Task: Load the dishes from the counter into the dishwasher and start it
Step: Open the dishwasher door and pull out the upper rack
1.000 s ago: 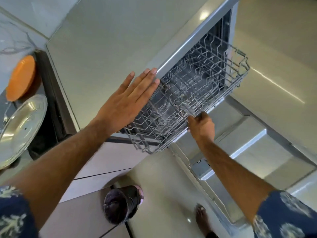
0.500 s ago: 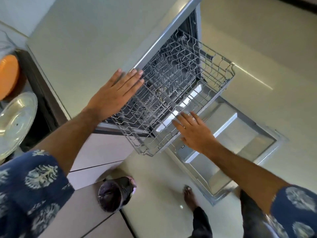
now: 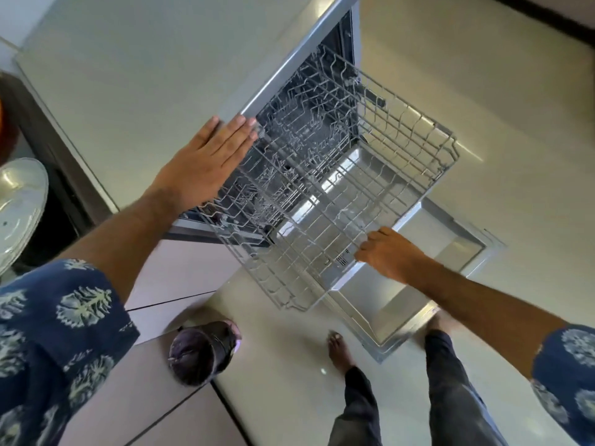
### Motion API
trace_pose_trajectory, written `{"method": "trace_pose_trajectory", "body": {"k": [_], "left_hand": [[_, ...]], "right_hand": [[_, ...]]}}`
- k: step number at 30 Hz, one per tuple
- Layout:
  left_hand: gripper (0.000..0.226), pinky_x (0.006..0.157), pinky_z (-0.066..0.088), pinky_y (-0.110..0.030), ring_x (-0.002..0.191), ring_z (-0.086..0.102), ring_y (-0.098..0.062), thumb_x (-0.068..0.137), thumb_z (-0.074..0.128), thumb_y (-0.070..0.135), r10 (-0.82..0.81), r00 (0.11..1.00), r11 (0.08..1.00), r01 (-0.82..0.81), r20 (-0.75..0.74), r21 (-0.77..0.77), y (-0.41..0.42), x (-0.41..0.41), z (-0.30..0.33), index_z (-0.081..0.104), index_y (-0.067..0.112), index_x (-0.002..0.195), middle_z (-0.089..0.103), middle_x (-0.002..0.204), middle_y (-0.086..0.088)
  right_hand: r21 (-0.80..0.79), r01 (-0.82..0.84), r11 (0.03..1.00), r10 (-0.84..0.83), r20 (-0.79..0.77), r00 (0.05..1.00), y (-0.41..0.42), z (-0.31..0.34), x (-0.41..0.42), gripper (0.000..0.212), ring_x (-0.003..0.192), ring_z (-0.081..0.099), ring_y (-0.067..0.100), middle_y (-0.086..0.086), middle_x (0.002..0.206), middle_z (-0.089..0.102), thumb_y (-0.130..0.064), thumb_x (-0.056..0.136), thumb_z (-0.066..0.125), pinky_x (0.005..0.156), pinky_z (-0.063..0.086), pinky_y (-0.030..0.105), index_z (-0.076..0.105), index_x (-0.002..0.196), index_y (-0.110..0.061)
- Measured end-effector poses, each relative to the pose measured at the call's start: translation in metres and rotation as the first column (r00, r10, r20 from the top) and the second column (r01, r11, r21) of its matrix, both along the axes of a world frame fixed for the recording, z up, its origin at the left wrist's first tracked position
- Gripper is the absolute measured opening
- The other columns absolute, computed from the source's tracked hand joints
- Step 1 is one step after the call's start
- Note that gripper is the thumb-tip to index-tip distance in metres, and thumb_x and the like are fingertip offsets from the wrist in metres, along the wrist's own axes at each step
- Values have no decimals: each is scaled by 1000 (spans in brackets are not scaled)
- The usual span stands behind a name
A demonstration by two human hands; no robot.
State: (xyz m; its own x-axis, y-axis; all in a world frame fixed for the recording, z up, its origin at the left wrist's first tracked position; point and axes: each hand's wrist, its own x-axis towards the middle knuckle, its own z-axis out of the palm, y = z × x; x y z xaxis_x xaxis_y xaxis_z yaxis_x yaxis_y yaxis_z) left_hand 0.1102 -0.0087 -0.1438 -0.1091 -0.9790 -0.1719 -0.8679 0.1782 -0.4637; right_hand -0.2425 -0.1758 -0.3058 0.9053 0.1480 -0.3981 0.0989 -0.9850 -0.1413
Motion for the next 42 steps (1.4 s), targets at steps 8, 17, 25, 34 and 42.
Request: {"method": "trace_pose_trajectory", "body": {"k": [8,17,25,34,42], "left_hand": [[81,124,6,-55,154,-4,-35,88,41,-2,-8,1000,1000,8,4,5,0,2,-1,1,1,158,-6,166,-19],[77,124,7,-54,154,-6,-34,92,38,6,-23,997,1000,22,67,21,0,2,2,-1,1,158,-10,166,-18],[85,124,5,-56,154,-9,-36,93,45,26,23,986,996,-38,166,85,-2,-5,10,-4,0,157,-12,165,-21],[86,118,5,-68,154,-6,-30,95,45,45,537,843,843,-535,-26,48,18,-137,-39,0,8,159,-13,166,-16],[80,121,13,-60,155,-3,-29,100,29,53,817,459,536,-827,-348,169,60,-331,-51,-1,7,158,-11,167,-13]], "right_hand": [[-84,-90,992,79,-130,988,2,6,-37,35,119,55,23,-3,126,62,-17,97,54,98,39,39,57,130,-27],[-40,-85,996,72,-252,965,-5,10,-72,41,126,44,20,-6,139,51,-17,99,52,101,32,38,49,139,-28],[41,-67,997,75,-248,966,-15,11,-74,39,116,52,19,-5,128,61,-7,96,55,84,35,34,60,130,-27],[85,-43,995,63,-242,968,-16,13,-75,35,122,53,26,7,134,58,-31,104,46,94,41,39,49,138,-20],[109,-30,994,44,-123,991,-19,79,-47,68,148,25,30,10,163,23,-41,100,50,120,23,49,20,156,-17]]}}
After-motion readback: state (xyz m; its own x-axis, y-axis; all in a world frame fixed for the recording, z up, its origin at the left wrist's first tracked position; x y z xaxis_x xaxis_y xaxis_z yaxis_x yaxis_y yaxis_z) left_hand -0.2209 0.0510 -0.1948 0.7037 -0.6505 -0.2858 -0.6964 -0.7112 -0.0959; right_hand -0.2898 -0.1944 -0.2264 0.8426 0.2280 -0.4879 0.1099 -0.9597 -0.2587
